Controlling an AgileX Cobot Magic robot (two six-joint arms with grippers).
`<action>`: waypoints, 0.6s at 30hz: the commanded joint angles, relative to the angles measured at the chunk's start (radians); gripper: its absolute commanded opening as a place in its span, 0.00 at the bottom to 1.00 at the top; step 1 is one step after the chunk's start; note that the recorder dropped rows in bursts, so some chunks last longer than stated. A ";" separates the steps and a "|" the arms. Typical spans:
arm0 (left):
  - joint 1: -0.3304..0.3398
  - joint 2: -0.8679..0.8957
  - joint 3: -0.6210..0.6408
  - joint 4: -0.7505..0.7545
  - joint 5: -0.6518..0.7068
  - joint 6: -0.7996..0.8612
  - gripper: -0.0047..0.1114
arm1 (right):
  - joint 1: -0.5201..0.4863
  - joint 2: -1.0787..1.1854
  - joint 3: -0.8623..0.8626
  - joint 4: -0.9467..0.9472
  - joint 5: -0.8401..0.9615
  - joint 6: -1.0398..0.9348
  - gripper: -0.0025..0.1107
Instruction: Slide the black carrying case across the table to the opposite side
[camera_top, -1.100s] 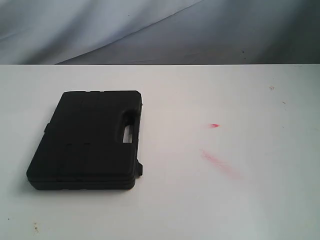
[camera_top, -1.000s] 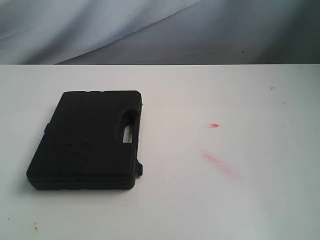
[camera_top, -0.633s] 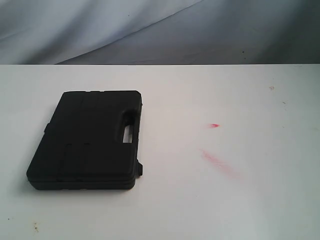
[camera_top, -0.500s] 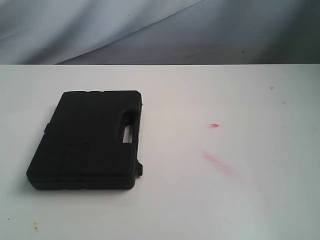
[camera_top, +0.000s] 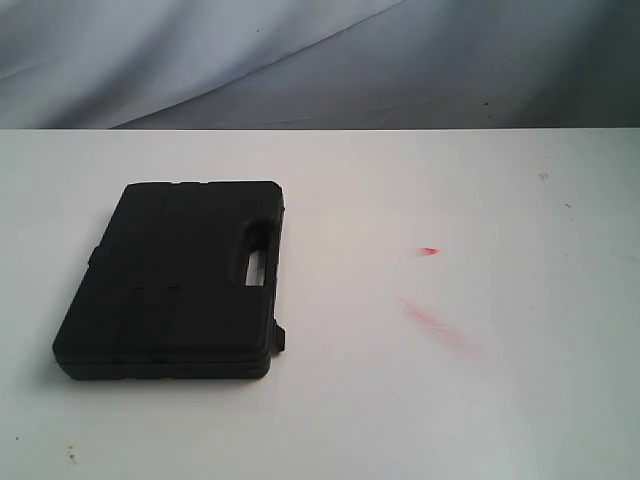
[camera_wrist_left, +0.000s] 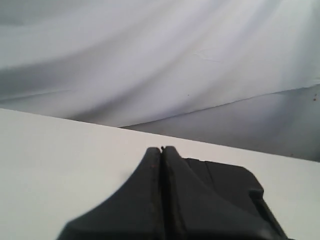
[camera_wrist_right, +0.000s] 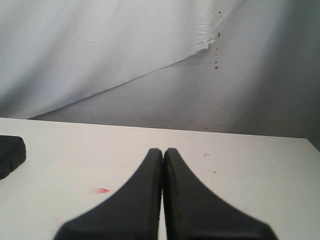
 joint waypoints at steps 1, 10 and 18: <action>-0.005 -0.004 0.005 -0.158 -0.039 -0.010 0.04 | -0.006 -0.006 0.003 -0.001 -0.002 -0.002 0.02; -0.005 -0.004 -0.110 -0.138 0.011 0.026 0.04 | -0.006 -0.006 0.003 -0.001 -0.002 -0.002 0.02; -0.005 -0.004 -0.254 -0.140 0.124 0.020 0.04 | -0.006 -0.006 0.003 -0.001 -0.002 -0.002 0.02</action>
